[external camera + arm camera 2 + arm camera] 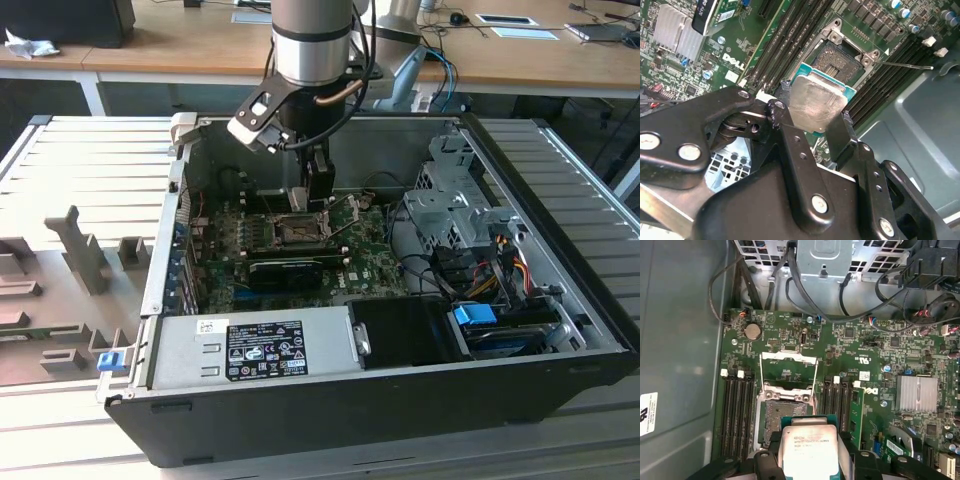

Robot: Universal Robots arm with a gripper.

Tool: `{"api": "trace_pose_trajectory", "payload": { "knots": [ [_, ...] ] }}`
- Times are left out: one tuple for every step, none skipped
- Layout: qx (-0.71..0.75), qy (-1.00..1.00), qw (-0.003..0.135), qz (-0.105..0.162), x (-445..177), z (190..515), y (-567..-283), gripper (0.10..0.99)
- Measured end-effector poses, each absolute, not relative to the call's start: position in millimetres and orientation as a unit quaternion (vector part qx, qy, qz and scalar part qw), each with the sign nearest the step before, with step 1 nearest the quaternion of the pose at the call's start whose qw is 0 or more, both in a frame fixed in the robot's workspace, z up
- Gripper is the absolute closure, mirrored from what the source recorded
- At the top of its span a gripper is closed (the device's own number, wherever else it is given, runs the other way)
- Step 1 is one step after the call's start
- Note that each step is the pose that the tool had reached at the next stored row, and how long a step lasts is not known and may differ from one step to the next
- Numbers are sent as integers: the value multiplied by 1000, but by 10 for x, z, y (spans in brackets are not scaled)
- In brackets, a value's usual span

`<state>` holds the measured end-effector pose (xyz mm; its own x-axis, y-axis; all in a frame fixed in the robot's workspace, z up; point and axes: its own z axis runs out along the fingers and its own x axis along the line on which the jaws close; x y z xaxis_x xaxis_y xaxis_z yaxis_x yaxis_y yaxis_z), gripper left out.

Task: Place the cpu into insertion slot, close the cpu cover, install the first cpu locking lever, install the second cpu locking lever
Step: 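Place the cpu into insertion slot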

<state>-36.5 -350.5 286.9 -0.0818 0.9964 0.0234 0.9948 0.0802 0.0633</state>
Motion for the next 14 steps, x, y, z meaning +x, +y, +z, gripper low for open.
{"api": "trace_pose_trajectory", "payload": {
  "knots": [
    [677, 735, 13, 31, -365, 2864, -3505, 557],
    [677, 735, 13, 31, -365, 2861, -3505, 557],
    [678, 735, 13, 31, -365, 2853, -3503, 557],
    [677, 735, 13, 31, -365, 2847, -3502, 557],
    [677, 735, 13, 31, -365, 2842, -3501, 557],
    [677, 735, 13, 31, -364, 2836, -3500, 557],
    [678, 735, 13, 31, -365, 2832, -3500, 557],
    [678, 734, 13, 31, -365, 2830, -3500, 557],
    [678, 734, 13, 31, -365, 2827, -3500, 557],
    [678, 734, 13, 31, -365, 2824, -3500, 557],
    [678, 734, 13, 31, -365, 2822, -3500, 557],
    [679, 734, 13, 31, -365, 2819, -3500, 557],
    [679, 734, 13, 31, -365, 2815, -3500, 557],
    [679, 734, 13, 31, -365, 2809, -3500, 557]
  ]
}}
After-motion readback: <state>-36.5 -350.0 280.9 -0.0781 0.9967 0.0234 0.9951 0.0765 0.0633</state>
